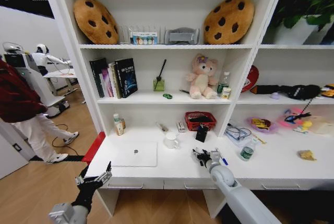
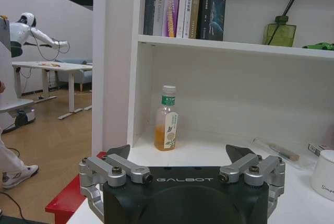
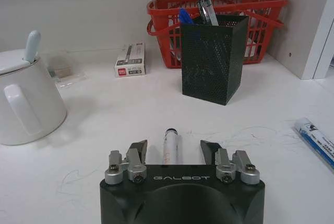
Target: Organize the objects on the table.
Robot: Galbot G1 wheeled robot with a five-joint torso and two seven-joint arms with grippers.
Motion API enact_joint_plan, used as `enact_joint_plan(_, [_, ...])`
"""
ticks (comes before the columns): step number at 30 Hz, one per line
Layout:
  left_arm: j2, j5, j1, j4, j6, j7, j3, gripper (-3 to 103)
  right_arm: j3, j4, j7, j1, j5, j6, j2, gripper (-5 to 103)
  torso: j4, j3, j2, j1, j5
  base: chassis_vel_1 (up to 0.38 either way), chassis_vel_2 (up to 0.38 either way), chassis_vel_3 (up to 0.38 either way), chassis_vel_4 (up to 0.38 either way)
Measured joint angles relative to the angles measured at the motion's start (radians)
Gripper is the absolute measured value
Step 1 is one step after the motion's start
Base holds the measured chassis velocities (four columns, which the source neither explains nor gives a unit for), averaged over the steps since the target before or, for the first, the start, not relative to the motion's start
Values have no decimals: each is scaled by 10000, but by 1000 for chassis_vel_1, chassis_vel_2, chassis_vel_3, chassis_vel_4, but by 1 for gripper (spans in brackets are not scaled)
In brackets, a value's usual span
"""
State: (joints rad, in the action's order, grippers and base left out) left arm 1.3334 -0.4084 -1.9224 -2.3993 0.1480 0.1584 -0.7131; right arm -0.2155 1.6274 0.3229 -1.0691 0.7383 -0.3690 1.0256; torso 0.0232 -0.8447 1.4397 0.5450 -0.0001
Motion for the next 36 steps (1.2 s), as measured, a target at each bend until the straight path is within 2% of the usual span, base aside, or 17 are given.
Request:
enact_joint_plan(6, [0, 0, 0, 0, 0, 0, 0, 100, -22, -6, -63, -37, -6, 23, -27, 41, 1, 0, -1, -1, 0, 0, 0, 0, 0])
enact_joint_plan(8, [0, 0, 0, 0, 0, 0, 0, 100, -26, -6, -106, -34, 7, 27, -65, 31, 0, 0, 0, 0, 0, 0, 0, 0, 0])
enact_joint_plan(9, [0, 0, 0, 0, 0, 0, 0, 100, -26, -6, -106, -34, 7, 27, -65, 31, 0, 0, 0, 0, 0, 0, 0, 0, 0])
enact_joint_plan(14, [0, 0, 0, 0, 0, 0, 0, 100, -42, 19, -150, -33, 40, 44, -179, 12, 0, 0, 0, 0, 1, 0, 0, 0, 0])
enact_joint_plan(20, [0, 0, 0, 0, 0, 0, 0, 100, -128, 182, -313, -33, 56, 227, -247, 10, 1, 0, 0, 0, 2, 0, 0, 0, 0])
enact_joint_plan(22, [0, 0, 1, 0, 0, 0, 0, 100, -263, 555, -862, -39, -359, 1147, -299, 10, 0, 0, 0, 0, 0, 0, 0, 0, 0])
enact_joint_plan(24, [0, 0, 1, 0, 1, 0, 0, 100, -283, 581, -963, -30, -471, 1316, -300, 10, -1, 0, 0, -1, -1, 0, 0, 0, 0])
enact_joint_plan(25, [0, 0, 0, 0, 0, 0, 0, 100, -368, 540, -1373, 70, -1166, 2161, -294, 10, 1, 1, 0, -1, 0, 0, 0, 0, 0])
enact_joint_plan(26, [0, 0, 0, 0, 0, 0, 0, 100, -368, 540, -1373, 70, -1166, 2161, -294, 10, 1, 1, 0, -1, 0, 0, 0, 0, 0])
enact_joint_plan(27, [0, 0, 0, 0, 0, 0, 0, 100, -399, 405, -1529, 156, -1549, 2629, -281, 10, 0, 1, 0, -1, -2, 0, 0, 0, 0])
enact_joint_plan(28, [0, 0, 1, 0, 0, 0, 0, 100, -409, -160, -1758, 427, -2440, 3810, -213, 10, 0, 1, 0, -1, 1, 0, 0, 0, 0])
enact_joint_plan(29, [0, 0, 1, 0, 0, 0, 0, 100, -409, -160, -1758, 427, -2440, 3810, -213, 10, 0, 1, 0, -1, 1, 0, 0, 0, 0])
enact_joint_plan(30, [0, 0, 0, 0, 1, 0, -1, 100, -378, -901, -1997, 769, -3275, 4934, -112, 10, 1, 0, 0, 0, 0, 0, 0, 0, 0])
enact_joint_plan(31, [0, 0, 0, 0, 1, 0, -1, 100, -378, -901, -1997, 769, -3275, 4934, -112, 10, 1, 0, 0, 0, 0, 0, 0, 0, 0])
enact_joint_plan(33, [1, 0, 1, 0, 0, 0, 0, 100, -204, -2142, -2178, 1493, -4580, 6586, 182, 10, -1, 0, -1, 0, 3, 0, 0, 0, 0])
enact_joint_plan(34, [1, 0, 1, 0, 0, 0, 0, 100, -204, -2142, -2178, 1493, -4580, 6586, 182, 10, -1, 0, -1, 0, 3, 0, 0, 0, 0])
enact_joint_plan(36, [1, 0, 1, 0, 0, -1, 0, 100, 40, -2882, -2188, 2159, -4757, 7350, 544, 10, 0, 0, 0, 0, -2, 0, 0, 0, 0])
